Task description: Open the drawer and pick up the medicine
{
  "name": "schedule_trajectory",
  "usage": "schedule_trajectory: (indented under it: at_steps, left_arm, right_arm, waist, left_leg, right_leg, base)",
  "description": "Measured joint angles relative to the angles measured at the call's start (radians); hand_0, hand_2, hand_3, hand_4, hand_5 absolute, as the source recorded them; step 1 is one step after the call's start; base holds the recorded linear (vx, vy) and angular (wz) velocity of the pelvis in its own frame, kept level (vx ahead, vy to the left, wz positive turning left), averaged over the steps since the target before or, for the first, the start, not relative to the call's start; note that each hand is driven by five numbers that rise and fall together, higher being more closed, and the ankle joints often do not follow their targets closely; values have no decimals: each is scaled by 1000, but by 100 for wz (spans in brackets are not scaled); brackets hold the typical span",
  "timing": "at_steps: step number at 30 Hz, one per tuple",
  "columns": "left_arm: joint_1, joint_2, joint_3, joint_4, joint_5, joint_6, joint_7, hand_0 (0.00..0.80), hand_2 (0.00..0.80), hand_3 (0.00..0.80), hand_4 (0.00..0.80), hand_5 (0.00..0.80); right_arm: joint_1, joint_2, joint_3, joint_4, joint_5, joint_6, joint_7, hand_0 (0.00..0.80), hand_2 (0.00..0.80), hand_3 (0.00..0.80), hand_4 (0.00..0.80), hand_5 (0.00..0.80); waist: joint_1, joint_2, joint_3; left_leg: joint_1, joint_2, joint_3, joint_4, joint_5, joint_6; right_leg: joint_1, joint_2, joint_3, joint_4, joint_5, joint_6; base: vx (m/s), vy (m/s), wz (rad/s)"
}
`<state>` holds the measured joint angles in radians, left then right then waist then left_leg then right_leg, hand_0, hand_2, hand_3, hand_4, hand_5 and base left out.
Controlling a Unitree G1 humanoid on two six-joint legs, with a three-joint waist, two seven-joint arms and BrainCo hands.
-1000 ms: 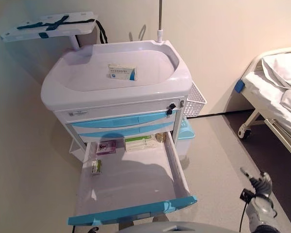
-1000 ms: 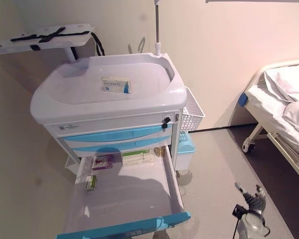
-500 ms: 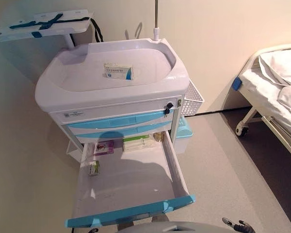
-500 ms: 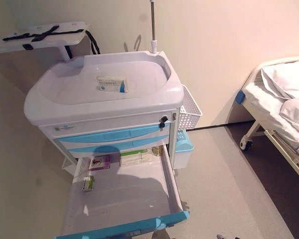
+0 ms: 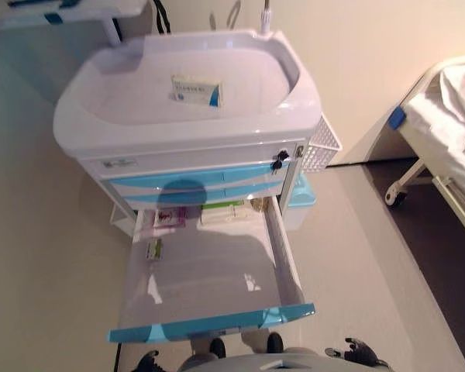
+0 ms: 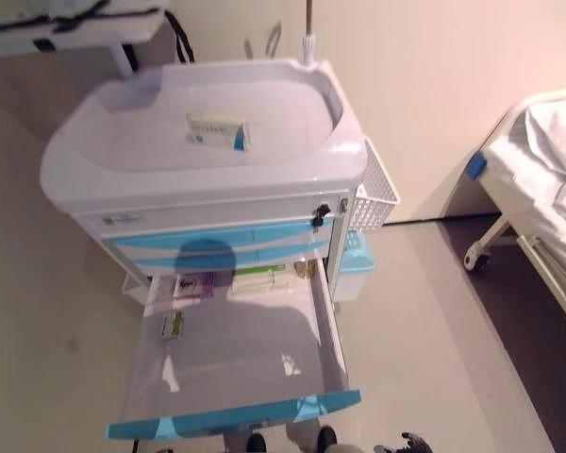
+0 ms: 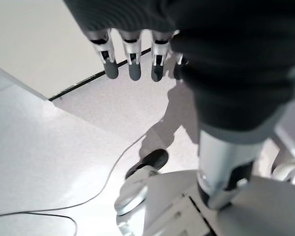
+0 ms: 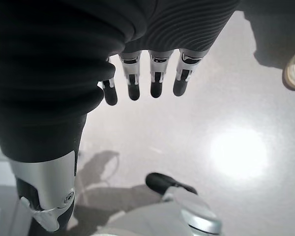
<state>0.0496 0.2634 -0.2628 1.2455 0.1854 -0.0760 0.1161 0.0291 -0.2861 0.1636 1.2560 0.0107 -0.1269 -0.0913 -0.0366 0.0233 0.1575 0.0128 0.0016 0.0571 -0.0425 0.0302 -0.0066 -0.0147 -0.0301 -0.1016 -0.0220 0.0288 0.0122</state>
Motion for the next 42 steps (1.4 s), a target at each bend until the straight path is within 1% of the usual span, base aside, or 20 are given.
schedule_trajectory:
  at_steps: [1,4,5,7,9,10,13,14,17,19,24,28,29,30,31,36,38,39,40,42]
  left_arm:
    - [-5,1,-1,-11,0,0,0,0,0,0,0,0]
    - [-45,36,-87,-91,30,-5,-11,0,0,0,0,0]
    - [-47,61,-126,-143,49,-10,-21,0,0,0,0,0]
    - [-56,98,-173,-205,71,-18,-48,0,0,0,0,0]
    - [-69,127,-197,-258,76,-21,-91,0,0,0,0,0]
    - [-72,139,-198,-284,76,-21,-110,0,0,0,0,0]
    - [-76,200,-257,-390,75,-19,-172,0,0,0,0,0]
    - [-74,237,-296,-466,75,-17,-200,0,0,0,0,0]
    - [-98,282,-334,-564,73,-20,-258,0,0,0,0,0]
    - [-116,298,-347,-598,67,-21,-282,0,0,0,0,0]
    - [-256,284,-395,-572,58,-11,-306,0,0,0,0,0]
    - [-368,234,-399,-522,59,4,-285,0,0,0,0,0]
    - [-416,197,-398,-458,59,9,-267,0,0,0,0,0]
    - [-437,185,-397,-432,59,14,-261,0,0,0,0,0]
    - [-477,172,-400,-390,60,20,-248,0,0,0,0,0]
    - [-544,169,-419,-344,72,31,-222,0,0,0,0,0]
    - [-578,167,-428,-313,77,35,-220,0,0,0,0,0]
    - [-594,166,-431,-286,78,36,-218,0,0,0,0,0]
    - [-623,163,-431,-249,83,43,-217,0,0,0,0,0]
    - [-652,165,-429,-220,86,47,-210,0,0,0,0,0]
  right_arm:
    - [-9,-1,5,0,-2,0,0,0,0,0,0,0]
    - [-66,-17,33,-12,-21,1,0,0,0,0,0,0]
    - [-76,-31,41,-34,-22,1,0,0,0,0,0,0]
    - [-99,-50,45,-45,-34,1,0,0,0,0,0,0]
    - [-118,-69,45,-39,-51,1,2,0,0,0,0,0]
    - [-119,-76,44,-37,-60,1,4,0,0,0,0,0]
    - [-125,-110,44,-35,-71,4,12,0,0,0,0,0]
    - [-127,-121,45,-35,-79,4,17,0,0,0,0,0]
    - [-138,-131,45,-34,-80,9,25,0,0,0,0,0]
    - [-149,-138,45,-37,-80,9,30,0,0,0,0,0]
    - [-163,-138,46,-35,-78,23,45,0,0,0,0,0]
    - [-173,-136,46,-35,-77,24,50,0,0,0,0,0]
    - [-172,-136,46,-29,-76,24,51,0,0,0,0,0]
    - [-177,-135,46,-28,-76,24,51,0,0,0,0,0]
    - [-182,-135,45,-28,-73,24,51,0,0,0,0,0]
    - [-181,-140,46,-10,-58,25,50,0,0,0,0,0]
    - [-183,-141,52,-14,-57,25,50,0,0,0,0,0]
    - [-188,-139,54,-16,-57,25,51,0,0,0,0,0]
    - [-189,-139,62,-22,-56,24,51,0,0,0,0,0]
    - [-190,-139,67,-22,-55,25,51,0,0,0,0,0]
  waist:
    - [1,2,8]
    - [1,14,64]
    - [2,18,82]
    - [2,22,98]
    - [2,27,114]
    - [2,29,116]
    - [0,42,122]
    - [0,44,123]
    - [0,52,129]
    - [-2,56,134]
    - [-3,62,145]
    - [-13,46,164]
    - [-28,36,169]
    - [-22,32,172]
    - [-36,16,182]
    - [-59,-2,193]
    - [-66,-6,194]
    - [-57,-7,195]
    - [-72,-9,195]
    - [-68,-13,194]
  left_leg:
    - [-17,-1,-3,12,1,1]
    - [-84,-7,-6,58,2,4]
    - [-100,-6,-6,68,2,4]
    - [-122,-10,-6,81,1,4]
    - [-131,-15,-6,88,-3,4]
    - [-132,-17,-6,88,-5,7]
    - [-146,-26,-7,98,-5,9]
    - [-174,-31,-8,110,-5,9]
    - [-201,-36,-6,131,1,11]
    - [-211,-37,-4,135,-2,14]
    - [-259,-39,3,170,-11,13]
    - [-312,-38,17,210,-19,12]
    - [-330,-38,18,240,-33,11]
    - [-339,-34,20,256,-40,11]
    - [-358,-29,25,283,-52,9]
    - [-397,-18,32,338,-78,7]
    - [-409,-10,48,369,-96,8]
    - [-414,-7,52,380,-102,8]
    - [-426,-5,53,397,-111,9]
    - [-444,-4,56,414,-118,9]
  right_leg:
    - [-16,-1,-2,12,-2,0]
    - [-95,-10,-10,90,-20,-1]
    - [-121,-11,-10,120,-31,-1]
    - [-158,-21,-9,165,-50,0]
    - [-189,-29,-5,214,-73,-2]
    - [-198,-33,-1,230,-82,-1]
    - [-233,-46,1,285,-108,0]
    - [-269,-50,3,318,-119,-1]
    - [-302,-57,8,348,-128,-2]
    - [-318,-59,13,360,-131,-2]
    - [-368,-58,26,394,-133,-5]
    - [-423,-54,36,425,-133,-8]
    - [-431,-52,37,433,-134,-10]
    - [-437,-51,38,439,-136,-12]
    - [-450,-44,45,447,-136,-12]
    - [-477,-34,58,466,-137,-16]
    - [-487,-24,69,474,-137,-16]
    - [-490,-23,72,480,-138,-17]
    - [-501,-19,82,483,-137,-17]
    - [-517,-17,88,492,-137,-16]
  base:
    - [-175,41,11]
    - [-120,38,8]
    - [-91,33,2]
    - [-53,33,0]
    - [-14,39,1]
    - [-16,38,0]
    - [-30,36,4]
    - [-23,21,6]
    - [-40,29,2]
    - [-24,14,-7]
    - [-44,8,-3]
    - [-36,-15,-8]
    - [-26,-3,-6]
    - [-28,4,-12]
    - [-13,-2,-14]
    - [-2,-1,-9]
    - [15,23,-21]
    - [19,31,-17]
    - [16,24,-15]
    - [25,18,-11]
